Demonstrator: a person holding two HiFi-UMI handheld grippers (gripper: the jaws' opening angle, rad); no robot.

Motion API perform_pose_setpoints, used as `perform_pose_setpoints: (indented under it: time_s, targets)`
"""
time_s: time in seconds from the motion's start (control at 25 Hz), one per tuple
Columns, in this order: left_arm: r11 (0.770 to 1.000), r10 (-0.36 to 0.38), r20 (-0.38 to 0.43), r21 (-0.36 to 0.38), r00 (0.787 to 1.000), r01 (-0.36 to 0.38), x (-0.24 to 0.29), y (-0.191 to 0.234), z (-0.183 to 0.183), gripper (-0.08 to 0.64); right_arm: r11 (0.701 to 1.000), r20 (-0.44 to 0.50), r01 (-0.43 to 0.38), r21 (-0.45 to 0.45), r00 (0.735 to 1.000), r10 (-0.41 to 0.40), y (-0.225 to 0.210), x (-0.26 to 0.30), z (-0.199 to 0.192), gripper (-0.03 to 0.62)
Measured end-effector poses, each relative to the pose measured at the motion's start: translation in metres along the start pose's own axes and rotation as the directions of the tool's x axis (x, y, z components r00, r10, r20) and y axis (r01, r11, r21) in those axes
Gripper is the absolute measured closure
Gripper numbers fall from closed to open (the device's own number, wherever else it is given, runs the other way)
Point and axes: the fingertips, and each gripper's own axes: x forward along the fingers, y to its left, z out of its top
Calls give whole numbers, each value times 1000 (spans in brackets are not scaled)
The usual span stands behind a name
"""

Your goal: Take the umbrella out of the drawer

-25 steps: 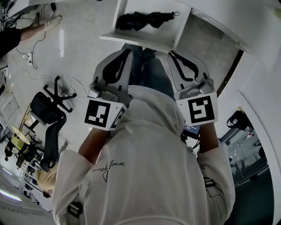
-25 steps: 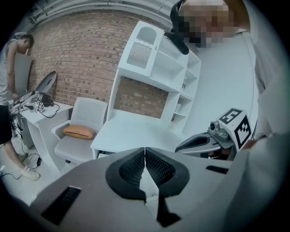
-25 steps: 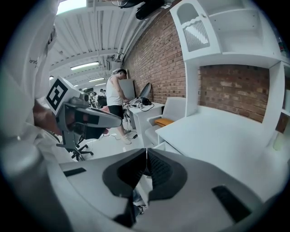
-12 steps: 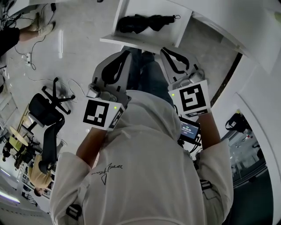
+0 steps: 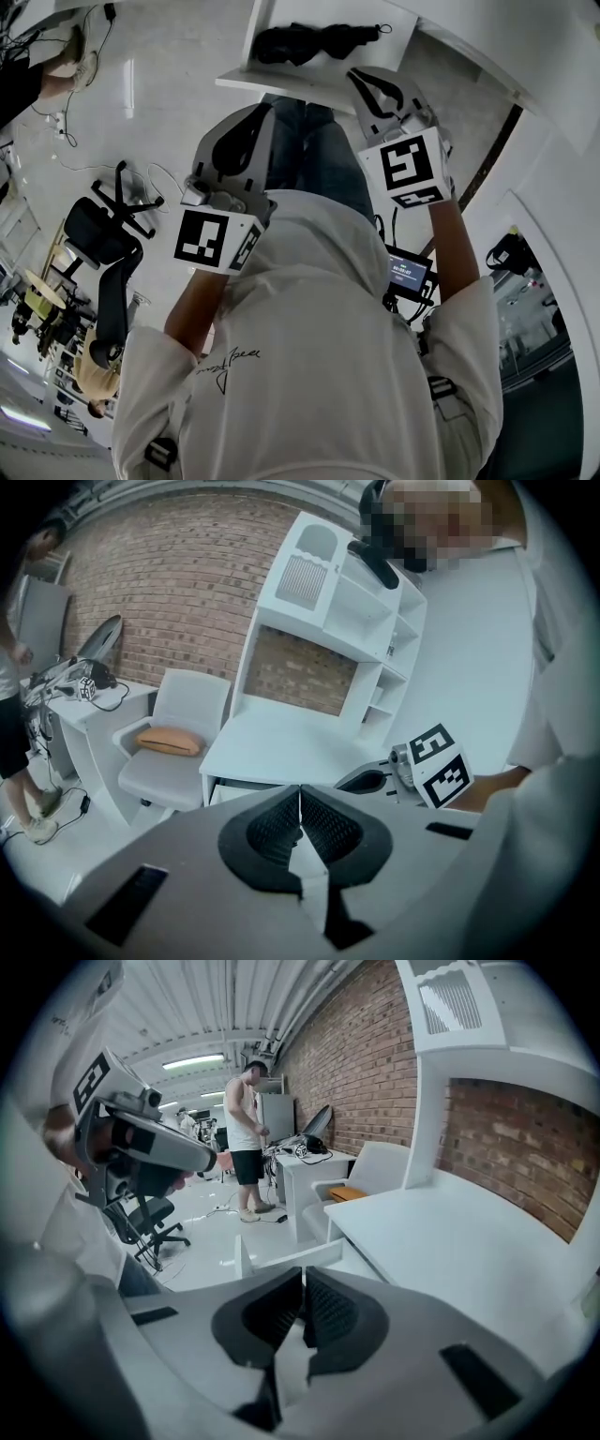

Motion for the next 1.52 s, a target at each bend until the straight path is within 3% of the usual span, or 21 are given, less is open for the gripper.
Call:
perform_pose_setpoints:
  time_s: [0.36,0.68,0.96,1.16,1.2,1.28,1.52]
  targets:
    - [1000,-14,-40,-10,999,13,17,3,-6,543,999,-47,-2,-55,999,0,-15,29,-16,565]
    - [999,-26,-28,-23,999,26,35,3,8,543,984,-104,-119,-131,989,106,-4,61,-39,565]
    - [999,-27,-48,-33,998,25,38,7,4,543,968,-180,-159,-194,976,124,-6,88,-58,565]
    - [999,-21,-58,-40,998,19,42,9,3,543,944,-241,-236,-229,954,180,-3,106,-74,560]
    - [999,-22,-61,-41,998,20,42,9,3,543,941,-261,-246,-233,948,183,-3,109,-77,548]
    - [999,-25,-70,-44,997,22,43,11,4,543,935,-297,-262,-238,936,187,-2,117,-85,461]
    - [998,-34,-91,-51,995,30,54,16,1,543,918,-358,-295,-266,914,190,-6,141,-105,442]
